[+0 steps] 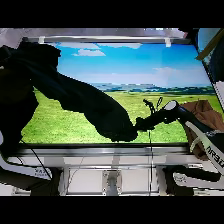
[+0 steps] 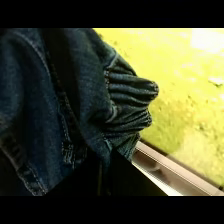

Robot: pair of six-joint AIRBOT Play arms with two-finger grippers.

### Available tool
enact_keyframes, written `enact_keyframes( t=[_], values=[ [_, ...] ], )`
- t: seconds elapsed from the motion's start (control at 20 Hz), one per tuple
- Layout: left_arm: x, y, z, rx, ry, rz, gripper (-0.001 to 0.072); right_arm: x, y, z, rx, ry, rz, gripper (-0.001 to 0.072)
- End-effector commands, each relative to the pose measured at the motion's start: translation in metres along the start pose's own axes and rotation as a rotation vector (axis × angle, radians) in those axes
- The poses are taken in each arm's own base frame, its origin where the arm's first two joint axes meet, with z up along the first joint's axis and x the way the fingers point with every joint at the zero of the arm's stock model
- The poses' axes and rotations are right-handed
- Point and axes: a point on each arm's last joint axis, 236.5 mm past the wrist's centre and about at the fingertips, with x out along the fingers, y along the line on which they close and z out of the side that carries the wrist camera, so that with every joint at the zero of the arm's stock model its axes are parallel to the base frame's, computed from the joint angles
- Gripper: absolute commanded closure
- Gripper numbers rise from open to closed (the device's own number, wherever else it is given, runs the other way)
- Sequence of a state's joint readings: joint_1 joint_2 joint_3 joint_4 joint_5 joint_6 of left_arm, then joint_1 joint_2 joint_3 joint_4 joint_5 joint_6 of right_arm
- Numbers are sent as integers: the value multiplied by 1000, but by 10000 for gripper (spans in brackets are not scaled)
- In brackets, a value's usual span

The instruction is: Fold the clothes and pants, and hang the long-sleeved shirts on hangers.

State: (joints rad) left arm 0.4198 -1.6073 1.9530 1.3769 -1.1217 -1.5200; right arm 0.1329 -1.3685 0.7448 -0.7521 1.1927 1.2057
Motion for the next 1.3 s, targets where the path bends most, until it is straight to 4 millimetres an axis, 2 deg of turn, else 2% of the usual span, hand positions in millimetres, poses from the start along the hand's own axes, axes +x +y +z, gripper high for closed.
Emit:
enact_keyframes(
  t=[0.0,0.1,0.15,0.25,0.35,0.4,0.5,0.55,0.65,0.85,1.0,1.15,1.2,1.25],
  values=[
    [-24,9,14,8,-54,26,684,-15,7,7,-59,-32,-40,670],
    [-58,18,32,15,-131,49,685,-69,9,27,-82,-141,-107,670],
    [-79,23,39,24,-167,63,685,-106,10,39,-97,-225,-157,670],
    [-119,32,51,27,-234,91,684,-200,23,65,-137,-476,-262,671],
    [-150,29,51,27,-256,93,685,-282,55,83,-216,-720,-322,670],
    [-159,25,44,31,-239,91,685,-314,74,89,-261,-815,-342,671],
    [-160,17,26,39,-174,74,685,-346,92,100,-305,-906,-368,671],
    [-155,17,10,45,-116,70,685,-351,86,106,-301,-914,-396,671],
    [-137,19,-29,35,18,60,685,-343,55,117,-229,-868,-452,670],
    [-100,24,-136,-6,274,43,684,-292,1,144,-104,-695,-428,670],
    [-91,33,-211,-11,362,73,685,-261,-37,170,12,-642,-401,670],
    [-84,33,-249,-29,379,71,685,-251,-62,215,96,-744,-353,669],
    [-82,29,-255,-41,389,56,685,-251,-64,230,107,-789,-328,628],
    [-81,28,-255,-45,389,50,685,-256,-67,241,109,-837,-322,363]
  ],
)
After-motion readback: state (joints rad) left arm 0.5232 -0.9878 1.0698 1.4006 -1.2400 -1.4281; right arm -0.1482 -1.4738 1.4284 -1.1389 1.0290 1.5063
